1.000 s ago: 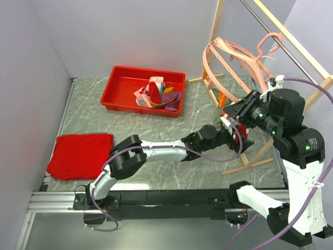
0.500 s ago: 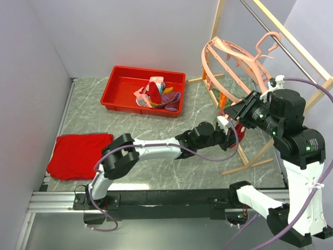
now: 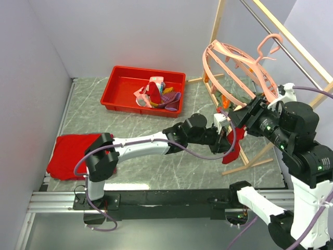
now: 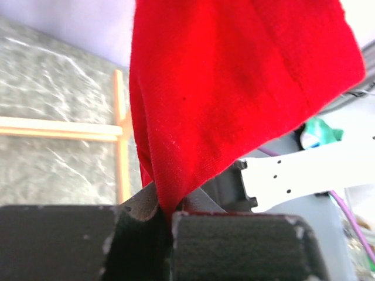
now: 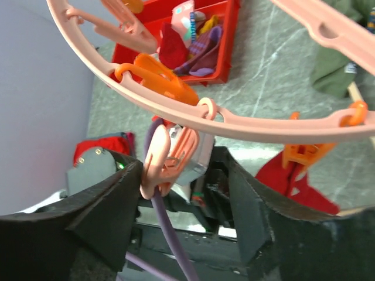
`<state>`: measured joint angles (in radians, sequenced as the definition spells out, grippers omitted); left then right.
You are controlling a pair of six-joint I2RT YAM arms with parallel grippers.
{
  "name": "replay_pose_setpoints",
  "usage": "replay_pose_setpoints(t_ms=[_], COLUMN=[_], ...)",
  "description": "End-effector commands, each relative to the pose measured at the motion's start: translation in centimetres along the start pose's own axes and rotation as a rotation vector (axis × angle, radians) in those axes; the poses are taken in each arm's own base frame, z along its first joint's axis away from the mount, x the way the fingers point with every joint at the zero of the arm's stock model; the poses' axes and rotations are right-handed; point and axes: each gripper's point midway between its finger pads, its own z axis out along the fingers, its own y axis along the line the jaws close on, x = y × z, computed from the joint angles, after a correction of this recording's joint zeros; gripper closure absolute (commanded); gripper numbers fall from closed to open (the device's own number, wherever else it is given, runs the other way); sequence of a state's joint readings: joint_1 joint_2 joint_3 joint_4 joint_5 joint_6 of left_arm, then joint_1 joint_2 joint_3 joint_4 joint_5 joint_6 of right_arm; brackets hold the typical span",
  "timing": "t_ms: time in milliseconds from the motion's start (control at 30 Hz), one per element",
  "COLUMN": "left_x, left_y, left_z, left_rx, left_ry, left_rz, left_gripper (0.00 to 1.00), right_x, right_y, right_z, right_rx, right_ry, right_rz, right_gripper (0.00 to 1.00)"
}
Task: Remove the socks clipped to the hanger
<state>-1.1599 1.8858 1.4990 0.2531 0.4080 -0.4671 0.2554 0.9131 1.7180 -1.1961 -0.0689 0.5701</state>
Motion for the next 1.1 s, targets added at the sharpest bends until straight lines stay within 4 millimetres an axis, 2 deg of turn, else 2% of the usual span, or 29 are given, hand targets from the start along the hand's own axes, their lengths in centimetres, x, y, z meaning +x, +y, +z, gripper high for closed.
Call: replay_pose_setpoints(t_ms=[0,67,200,267,400,600,733,933,1067], left_x=[-3.4,-3.4,-3.7,-4.0,-3.9,-3.4,-3.4,-3.3,-3.2], left_y=[-2.8,-3.2,-3.5,-3.7,-3.8,-4.0,-4.0,-4.1,-4.2], left_z=[-2.4,-2.6,-2.9,-3.1,-3.4,-3.6,-3.7,-3.7,-3.6], left_rx=[0.087,0.11,0.13,0.139,0.148,0.163,0.163,0.167,0.17], left_ry=[-0.03,-0.023,-0.014,-0.014,-0.004,0.023,0.03,0.043,0.046], left_rz=[-0.027,-0.042,-0.042,-0.046,-0.051,-0.062,-0.063,-0.07,-0.074], left_gripper=[0.99,0.99,0.99,0.99,0.99,0.99,0.99,0.99,0.99], right_x=[1.1,1.3,2.3,2.8,2.2,0.2,-2.3,-3.6,-3.5], right_y=[-2.4,-3.5,-5.7,-6.1,-6.7,-5.5,-3.8,-3.9,-4.7], right_z=[-2.2,-3.2,-3.4,-3.3,-3.0,-0.8,-0.3,1.6,2.1], right_rx=[0.091,0.133,0.216,0.23,0.265,0.25,0.221,0.255,0.297], right_ry=[0.019,-0.003,-0.008,0.006,-0.031,-0.063,-0.118,-0.129,-0.119], right_rz=[-0.082,-0.084,-0.074,-0.066,-0.058,-0.05,-0.023,-0.02,-0.014], right_gripper=[0.3,0.3,0.32,0.32,0.32,0.29,0.29,0.3,0.37])
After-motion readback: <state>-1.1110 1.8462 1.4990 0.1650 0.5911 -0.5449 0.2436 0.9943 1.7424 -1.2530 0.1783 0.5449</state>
